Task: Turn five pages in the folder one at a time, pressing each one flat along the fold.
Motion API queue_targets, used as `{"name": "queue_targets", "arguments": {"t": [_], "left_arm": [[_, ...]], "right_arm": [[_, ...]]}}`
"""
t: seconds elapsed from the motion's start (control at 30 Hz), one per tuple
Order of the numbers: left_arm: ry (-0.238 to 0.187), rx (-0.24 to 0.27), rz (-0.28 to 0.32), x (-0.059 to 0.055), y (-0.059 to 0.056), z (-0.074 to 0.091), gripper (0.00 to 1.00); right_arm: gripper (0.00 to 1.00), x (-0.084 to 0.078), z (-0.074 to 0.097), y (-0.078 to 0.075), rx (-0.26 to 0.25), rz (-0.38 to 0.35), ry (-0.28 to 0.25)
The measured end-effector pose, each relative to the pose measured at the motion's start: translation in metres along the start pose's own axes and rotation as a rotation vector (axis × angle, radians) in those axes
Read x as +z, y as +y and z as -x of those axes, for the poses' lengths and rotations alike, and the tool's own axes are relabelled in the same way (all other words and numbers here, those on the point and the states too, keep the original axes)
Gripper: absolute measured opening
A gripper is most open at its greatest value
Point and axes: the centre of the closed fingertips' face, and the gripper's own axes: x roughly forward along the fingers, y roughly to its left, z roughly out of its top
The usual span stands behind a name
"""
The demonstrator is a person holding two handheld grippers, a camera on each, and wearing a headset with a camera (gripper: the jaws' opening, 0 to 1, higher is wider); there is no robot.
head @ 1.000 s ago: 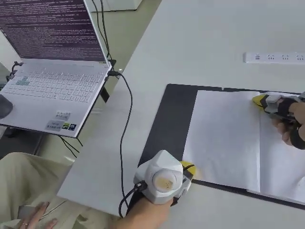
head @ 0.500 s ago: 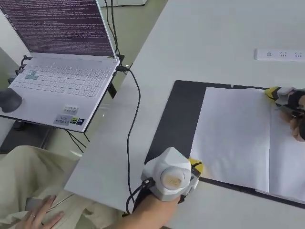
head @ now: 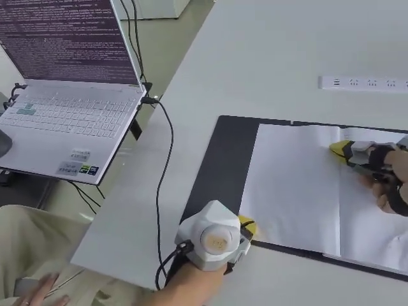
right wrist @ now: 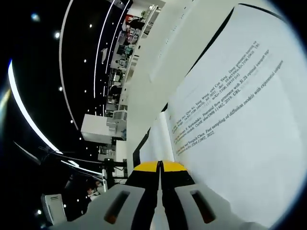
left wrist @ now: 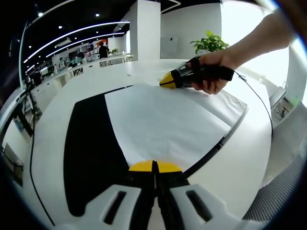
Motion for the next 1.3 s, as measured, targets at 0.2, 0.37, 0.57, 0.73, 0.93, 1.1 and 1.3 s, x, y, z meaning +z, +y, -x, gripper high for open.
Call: {"name": "queue_targets", "arguments": {"t": [0.2,0.37,0.57,0.73,0.93,1.1,1.3], "left_arm": [[0.001,0.001,-0.004,0.001,-0.001,0.001,0.00],[0.005,-0.002,-0.007,0.000,0.000,0.001,0.00],[0.003,0.002,-0.004,0.000,0.000,0.001,0.00],[0.007,-0.002,-0.014,0.000,-0.001,0.001,0.00],[0.006,-0.003,-0.013,0.000,-0.001,0.001,0.00],[0.006,0.000,-0.015,0.001,-0.001,0.001,0.00],[0.005,0.000,-0.015,0.001,-0.001,0.001,0.00]], "right_arm": [[0.00,-0.018,0.016,-0.004,0.028,-0.017,0.012],[0.00,-0.033,0.027,-0.005,0.049,-0.036,0.027],[0.00,-0.051,0.037,-0.013,0.062,-0.050,0.065],[0.00,-0.075,0.051,-0.013,0.078,-0.075,0.093],[0.00,-0.100,0.067,-0.013,0.083,-0.083,0.141],[0.00,-0.120,0.080,-0.014,0.091,-0.087,0.178],[0.00,-0.141,0.094,-0.017,0.096,-0.081,0.222]]}}
